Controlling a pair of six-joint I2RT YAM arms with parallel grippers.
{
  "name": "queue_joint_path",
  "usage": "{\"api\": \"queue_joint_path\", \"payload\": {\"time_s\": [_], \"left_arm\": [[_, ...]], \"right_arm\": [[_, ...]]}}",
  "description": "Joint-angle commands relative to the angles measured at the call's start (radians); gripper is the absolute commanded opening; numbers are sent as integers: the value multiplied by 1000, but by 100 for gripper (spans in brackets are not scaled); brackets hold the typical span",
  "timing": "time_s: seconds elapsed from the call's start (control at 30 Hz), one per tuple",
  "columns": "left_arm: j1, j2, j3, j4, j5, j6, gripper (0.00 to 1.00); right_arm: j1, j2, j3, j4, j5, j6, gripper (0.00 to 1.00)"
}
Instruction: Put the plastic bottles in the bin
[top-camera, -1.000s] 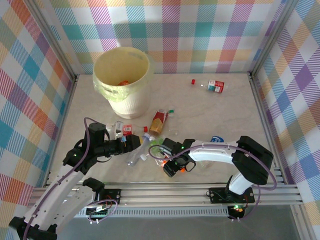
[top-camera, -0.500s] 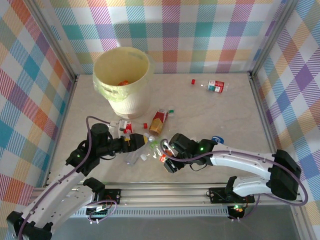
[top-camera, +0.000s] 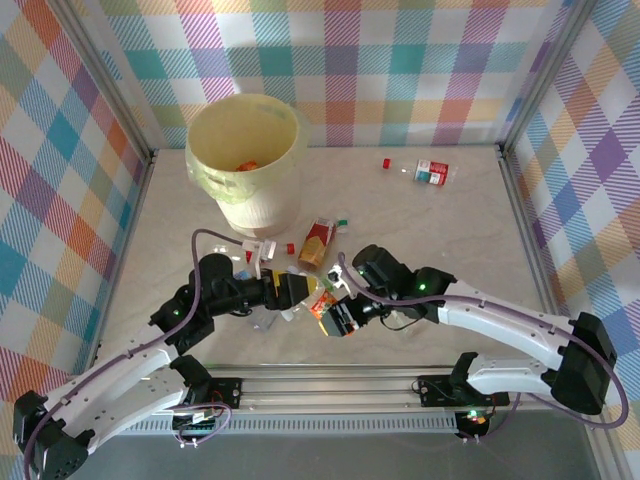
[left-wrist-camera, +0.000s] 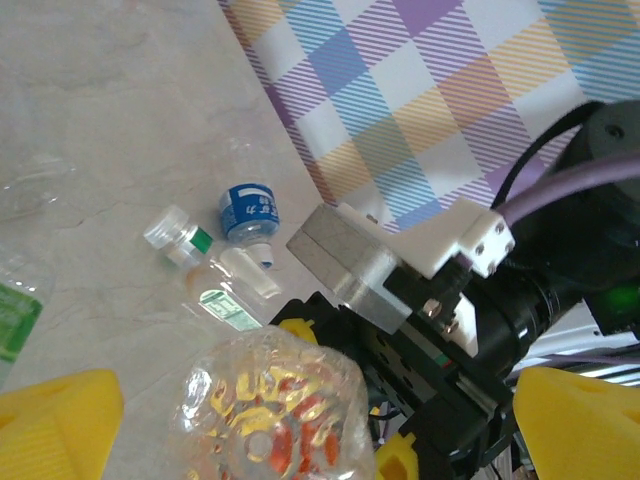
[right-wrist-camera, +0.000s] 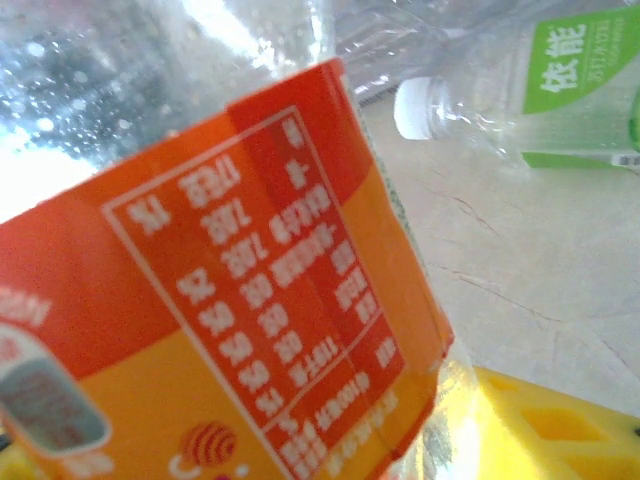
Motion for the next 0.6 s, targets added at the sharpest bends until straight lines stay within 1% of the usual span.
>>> {"api": "queue_joint_path", "payload": {"time_s": [0.0, 0.07, 0.27, 0.4, 0.57], "left_arm": [[-25, 13, -7, 68, 17, 30, 100], [-32, 22, -5, 74, 13, 28, 98], [-46, 37, -4, 113, 26, 3, 80], [-46, 24, -5, 145, 36, -19, 72], [-47, 25, 12, 159, 52, -33, 58]], "right_arm": [[-24, -30, 19, 72, -133, 39, 61], [-36, -36, 10, 106, -178, 52, 61], [-82, -43, -15, 186, -285, 98, 61], [-91, -35, -21, 202, -312, 106, 61], [-96, -24, -30, 215, -321, 111, 61]]}}
